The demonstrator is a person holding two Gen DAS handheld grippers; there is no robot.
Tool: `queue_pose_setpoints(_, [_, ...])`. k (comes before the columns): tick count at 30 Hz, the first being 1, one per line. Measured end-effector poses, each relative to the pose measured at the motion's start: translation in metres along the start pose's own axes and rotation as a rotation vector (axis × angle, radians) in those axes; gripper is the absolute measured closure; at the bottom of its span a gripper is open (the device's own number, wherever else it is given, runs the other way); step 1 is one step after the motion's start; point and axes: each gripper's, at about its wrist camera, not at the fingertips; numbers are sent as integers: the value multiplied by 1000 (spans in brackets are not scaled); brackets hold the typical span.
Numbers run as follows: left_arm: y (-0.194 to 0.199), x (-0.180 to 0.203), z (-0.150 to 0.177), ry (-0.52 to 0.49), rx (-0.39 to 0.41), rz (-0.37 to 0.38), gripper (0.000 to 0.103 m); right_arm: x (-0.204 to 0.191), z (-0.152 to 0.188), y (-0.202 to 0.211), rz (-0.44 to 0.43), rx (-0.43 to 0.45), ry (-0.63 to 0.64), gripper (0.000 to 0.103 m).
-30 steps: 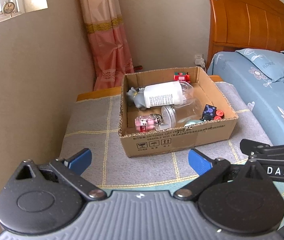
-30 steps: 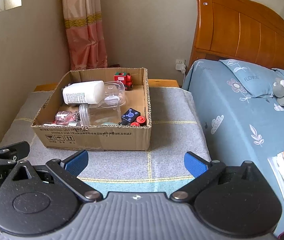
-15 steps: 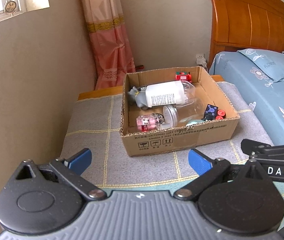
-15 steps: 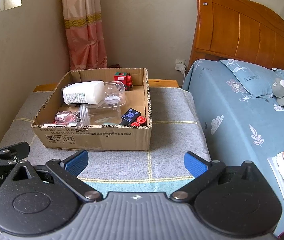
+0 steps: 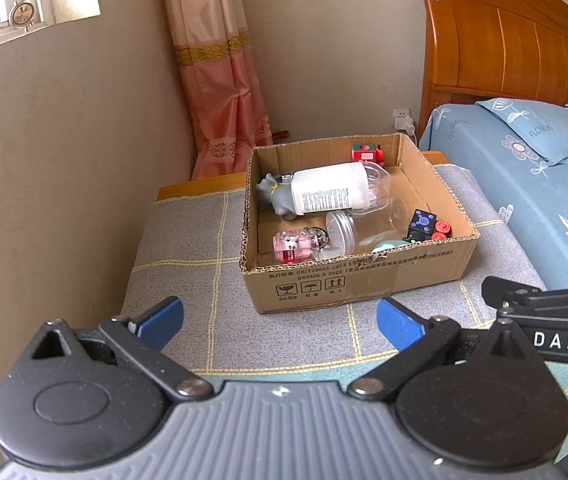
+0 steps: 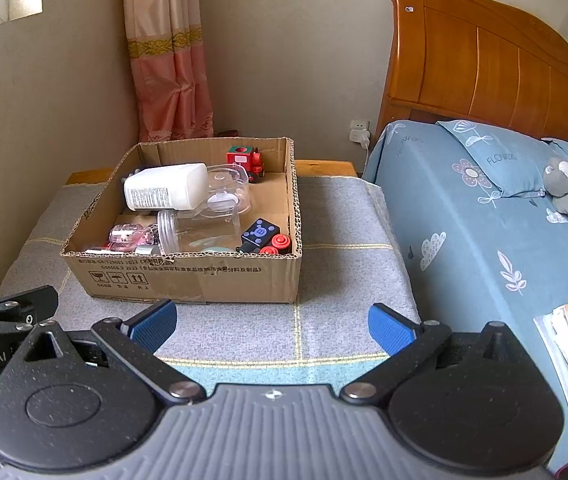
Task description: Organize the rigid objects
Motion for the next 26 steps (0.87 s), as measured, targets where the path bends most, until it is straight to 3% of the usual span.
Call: queue_pose_setpoints(26, [3, 1, 2, 3, 4, -19, 1, -2, 1, 2, 3, 4, 2, 0])
Point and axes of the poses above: each gripper's, at about its wrist camera, not at the fingertips, and y roughly against the way its jaws point, x to its right, z to its underside, and after that the axes turned 12 degrees about -z, right-handed
